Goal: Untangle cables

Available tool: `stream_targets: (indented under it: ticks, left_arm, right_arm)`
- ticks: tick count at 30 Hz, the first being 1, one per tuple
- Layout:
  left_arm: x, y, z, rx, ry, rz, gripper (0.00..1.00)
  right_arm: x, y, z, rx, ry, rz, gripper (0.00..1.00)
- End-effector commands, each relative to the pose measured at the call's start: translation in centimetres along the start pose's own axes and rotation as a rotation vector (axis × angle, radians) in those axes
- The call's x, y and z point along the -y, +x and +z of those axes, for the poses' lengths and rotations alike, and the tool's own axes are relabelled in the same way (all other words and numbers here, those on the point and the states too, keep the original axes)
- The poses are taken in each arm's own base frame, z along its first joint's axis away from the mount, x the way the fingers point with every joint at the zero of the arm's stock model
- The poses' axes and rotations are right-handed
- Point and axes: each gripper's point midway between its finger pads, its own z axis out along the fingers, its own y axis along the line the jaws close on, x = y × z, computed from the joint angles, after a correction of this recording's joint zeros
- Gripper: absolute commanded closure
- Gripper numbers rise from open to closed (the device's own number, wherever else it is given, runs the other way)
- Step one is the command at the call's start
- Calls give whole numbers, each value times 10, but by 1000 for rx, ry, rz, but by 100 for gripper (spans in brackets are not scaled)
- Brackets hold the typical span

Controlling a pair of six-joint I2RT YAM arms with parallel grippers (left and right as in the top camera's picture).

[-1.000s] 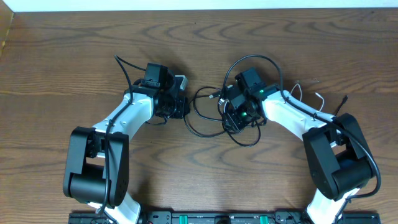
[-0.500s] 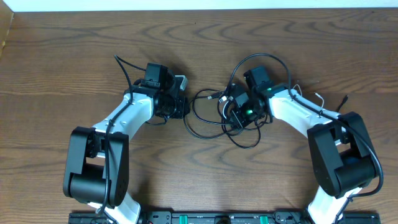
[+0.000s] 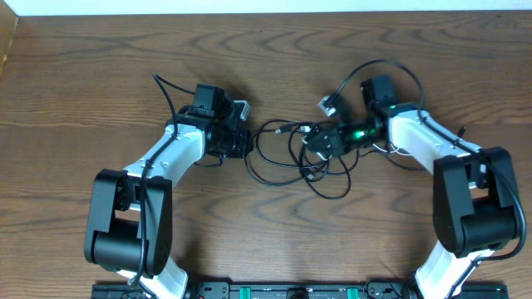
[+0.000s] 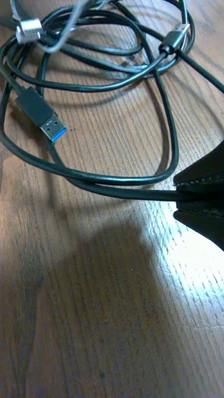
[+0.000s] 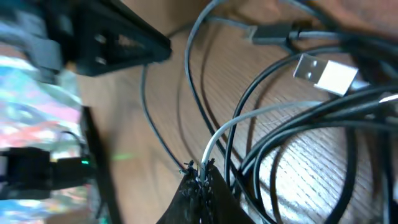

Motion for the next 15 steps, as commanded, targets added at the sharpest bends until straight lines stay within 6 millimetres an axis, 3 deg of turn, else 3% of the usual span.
stream_targets:
  ticks: [1,4,9,15]
  left_arm:
    - [-1,-7,-2,13,-6,24,91]
    - [-2,-7,-2,14,-17,24,91]
    - [-4,-7,-2,14,-25,24,91]
    - [-4,-7,-2,15,-25,24,91]
  right_arm:
    - [-22,-25,-23,66,-64,-19,99]
    - [-31,-41,-46,119,6,-74,98]
    - [-49,-69,-102,257,229,-170,99]
    - [-86,-87,-184,497,450,-200,99]
